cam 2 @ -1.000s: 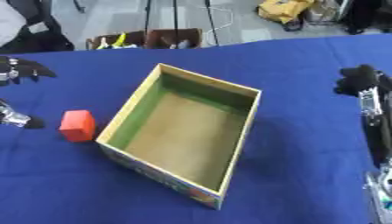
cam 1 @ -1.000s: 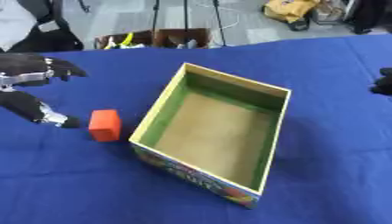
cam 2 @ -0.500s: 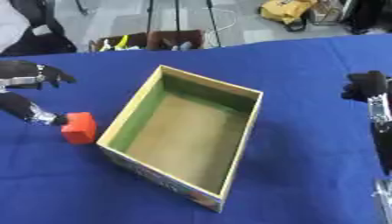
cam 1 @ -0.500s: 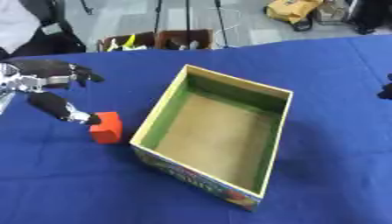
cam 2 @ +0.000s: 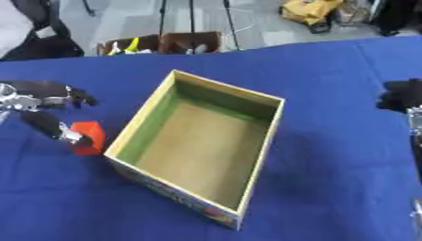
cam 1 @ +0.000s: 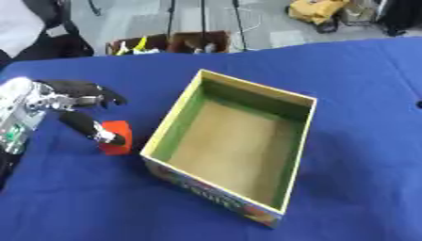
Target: Pick up objects on the table and place them in the box.
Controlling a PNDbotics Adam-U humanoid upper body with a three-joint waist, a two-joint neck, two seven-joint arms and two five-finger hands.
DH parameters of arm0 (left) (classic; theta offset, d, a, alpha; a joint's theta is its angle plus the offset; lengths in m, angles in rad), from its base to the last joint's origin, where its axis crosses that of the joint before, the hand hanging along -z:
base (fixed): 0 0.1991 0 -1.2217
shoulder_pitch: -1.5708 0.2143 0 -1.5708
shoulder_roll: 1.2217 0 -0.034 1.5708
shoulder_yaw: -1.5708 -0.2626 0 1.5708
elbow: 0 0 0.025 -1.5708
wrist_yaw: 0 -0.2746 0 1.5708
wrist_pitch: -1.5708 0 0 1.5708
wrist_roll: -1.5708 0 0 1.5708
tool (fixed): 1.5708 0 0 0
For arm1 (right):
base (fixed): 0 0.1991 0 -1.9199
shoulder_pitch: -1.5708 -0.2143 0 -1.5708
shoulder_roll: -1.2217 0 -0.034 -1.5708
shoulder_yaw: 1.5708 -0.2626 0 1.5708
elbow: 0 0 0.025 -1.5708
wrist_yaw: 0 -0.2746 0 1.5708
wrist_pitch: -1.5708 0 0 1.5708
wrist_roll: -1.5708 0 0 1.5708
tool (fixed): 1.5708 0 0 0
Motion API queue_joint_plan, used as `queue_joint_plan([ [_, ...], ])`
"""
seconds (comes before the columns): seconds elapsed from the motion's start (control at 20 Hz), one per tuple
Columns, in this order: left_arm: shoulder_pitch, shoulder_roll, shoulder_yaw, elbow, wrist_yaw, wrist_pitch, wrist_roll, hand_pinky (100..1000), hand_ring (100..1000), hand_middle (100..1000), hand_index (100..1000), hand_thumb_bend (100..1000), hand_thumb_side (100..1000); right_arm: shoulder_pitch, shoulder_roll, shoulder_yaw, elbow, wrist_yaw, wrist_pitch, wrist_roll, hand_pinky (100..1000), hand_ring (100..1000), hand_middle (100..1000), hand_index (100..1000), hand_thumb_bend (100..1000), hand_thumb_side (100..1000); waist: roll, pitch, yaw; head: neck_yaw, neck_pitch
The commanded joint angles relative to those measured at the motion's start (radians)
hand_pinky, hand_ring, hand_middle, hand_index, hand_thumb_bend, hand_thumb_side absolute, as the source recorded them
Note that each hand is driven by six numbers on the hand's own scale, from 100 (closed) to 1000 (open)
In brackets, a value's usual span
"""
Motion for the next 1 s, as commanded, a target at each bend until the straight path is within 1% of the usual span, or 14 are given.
queue_joint_plan([
  [0.05, -0.026, 0.013, 0.004, 0.013, -0.02, -0.196, -0.178, 693, 818, 874, 991, 659, 821, -0.008, -0.023, 0.0, -0.008, 0.001, -0.001, 0.003, 718, 601, 562, 711, 489, 1000, 0.0, -0.018, 0.002, 0.007, 0.0],
  [0.3, -0.032, 0.015, 0.001, 0.027, -0.044, -0.201, -0.178, 700, 822, 876, 991, 657, 814, -0.004, -0.023, 0.0, -0.008, 0.001, -0.001, 0.002, 718, 601, 562, 711, 490, 1000, -0.001, -0.02, 0.007, 0.014, 0.013],
  [0.5, -0.031, 0.017, 0.001, 0.027, -0.087, -0.198, -0.178, 698, 820, 867, 982, 661, 810, -0.002, -0.022, 0.0, -0.008, 0.001, -0.001, 0.003, 718, 601, 562, 711, 490, 1000, -0.001, -0.021, 0.009, 0.02, 0.016],
  [0.6, -0.029, 0.015, 0.003, 0.029, -0.091, -0.202, -0.178, 693, 814, 857, 970, 657, 809, -0.002, -0.022, -0.001, -0.008, 0.001, -0.001, 0.003, 718, 601, 562, 711, 489, 1000, -0.001, -0.02, 0.008, 0.023, 0.017],
  [0.85, -0.026, 0.011, -0.003, 0.031, -0.094, -0.21, -0.178, 657, 778, 796, 917, 643, 799, -0.002, -0.02, -0.001, -0.007, 0.001, -0.001, 0.003, 719, 601, 563, 711, 488, 1000, -0.002, -0.017, 0.008, 0.027, 0.017],
  [1.0, -0.025, 0.008, -0.004, 0.031, -0.102, -0.211, -0.178, 624, 752, 744, 881, 625, 802, -0.003, -0.021, -0.002, -0.007, 0.001, -0.001, 0.002, 719, 602, 563, 711, 488, 1000, -0.002, -0.015, 0.007, 0.031, 0.018],
])
